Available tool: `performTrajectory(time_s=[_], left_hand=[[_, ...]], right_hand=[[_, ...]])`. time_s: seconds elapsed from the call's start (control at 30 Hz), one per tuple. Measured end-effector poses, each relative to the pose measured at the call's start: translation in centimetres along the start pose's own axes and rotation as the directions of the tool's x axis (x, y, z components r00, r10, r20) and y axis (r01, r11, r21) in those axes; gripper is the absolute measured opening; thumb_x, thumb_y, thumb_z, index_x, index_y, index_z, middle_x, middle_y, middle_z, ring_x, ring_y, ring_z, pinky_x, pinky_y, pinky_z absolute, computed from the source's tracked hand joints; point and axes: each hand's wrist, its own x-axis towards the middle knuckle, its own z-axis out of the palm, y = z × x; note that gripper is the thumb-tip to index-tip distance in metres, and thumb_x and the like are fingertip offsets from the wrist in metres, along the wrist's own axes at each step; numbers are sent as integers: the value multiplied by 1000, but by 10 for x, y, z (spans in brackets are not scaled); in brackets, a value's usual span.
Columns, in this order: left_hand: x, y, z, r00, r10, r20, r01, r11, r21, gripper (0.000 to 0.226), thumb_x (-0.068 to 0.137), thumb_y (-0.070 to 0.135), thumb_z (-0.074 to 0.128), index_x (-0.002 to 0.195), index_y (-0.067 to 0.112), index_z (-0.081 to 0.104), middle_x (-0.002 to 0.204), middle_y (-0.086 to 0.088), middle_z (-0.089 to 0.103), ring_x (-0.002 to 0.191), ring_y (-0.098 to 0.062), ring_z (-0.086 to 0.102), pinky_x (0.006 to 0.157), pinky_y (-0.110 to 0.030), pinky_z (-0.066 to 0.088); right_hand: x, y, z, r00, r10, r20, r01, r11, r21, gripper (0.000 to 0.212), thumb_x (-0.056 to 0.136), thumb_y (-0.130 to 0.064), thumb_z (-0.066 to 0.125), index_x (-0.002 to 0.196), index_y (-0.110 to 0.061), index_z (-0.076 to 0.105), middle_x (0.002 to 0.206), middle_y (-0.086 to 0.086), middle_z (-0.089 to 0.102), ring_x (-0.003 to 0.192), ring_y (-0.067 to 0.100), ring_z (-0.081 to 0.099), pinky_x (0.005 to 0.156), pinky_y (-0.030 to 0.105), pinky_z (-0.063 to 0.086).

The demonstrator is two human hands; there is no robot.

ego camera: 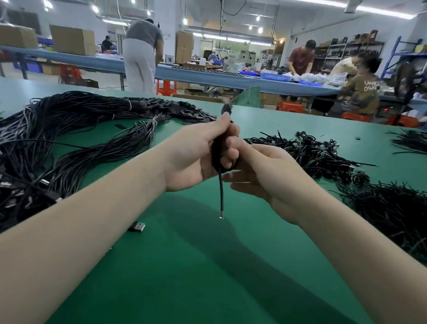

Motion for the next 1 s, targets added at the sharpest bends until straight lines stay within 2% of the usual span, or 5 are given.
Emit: performTrajectory(time_s=[0.23, 0.37, 0.57, 0.7, 1.0], left_hand=[[5, -3, 0, 980, 39, -193, 40, 920, 389, 37, 100, 39, 44, 75, 22, 66, 66, 8, 63, 62, -8, 57, 71, -29, 42], [6, -6, -3, 991, 22, -132, 3, 983, 182, 43, 99, 36, 47, 71, 20, 76, 92, 8, 70, 83, -16, 50, 97, -38, 43], [8, -7, -5, 1000, 2, -17, -1, 1000, 21, 41, 96, 37, 47, 73, 21, 77, 82, 5, 66, 63, -8, 52, 74, -25, 38], [10, -13, -6, 995, 69, -71, -57, 986, 159, 38, 94, 38, 50, 72, 23, 77, 75, 6, 66, 77, -12, 59, 88, -30, 48], [13, -30, 1, 972, 180, -151, -121, 934, 336, 35, 99, 38, 46, 83, 24, 74, 74, 10, 65, 68, -4, 60, 67, -17, 53]], right_hand=[[0, 10, 2, 992, -23, -122, 22, 1000, -9, 24, 99, -28, 50, 84, -20, 68, 71, -6, 63, 50, 8, 52, 67, 28, 56], [1, 9, 5, 997, -24, -67, 23, 1000, -10, 28, 101, -28, 45, 85, -20, 66, 64, -10, 64, 51, 8, 57, 67, 28, 57], [-5, 4, -1, 983, 22, 182, -49, 988, 145, 35, 99, -41, 43, 102, -11, 60, 84, 2, 68, 71, 21, 69, 75, 35, 58], [-9, 6, 6, 984, -93, 151, 123, 972, -200, 28, 95, -41, 52, 91, -14, 56, 74, -3, 57, 61, 8, 57, 65, 27, 54], [-4, 23, 14, 934, -356, 31, 275, 662, -697, 25, 103, -28, 28, 105, -13, 48, 75, 0, 51, 58, 16, 43, 56, 28, 31]])
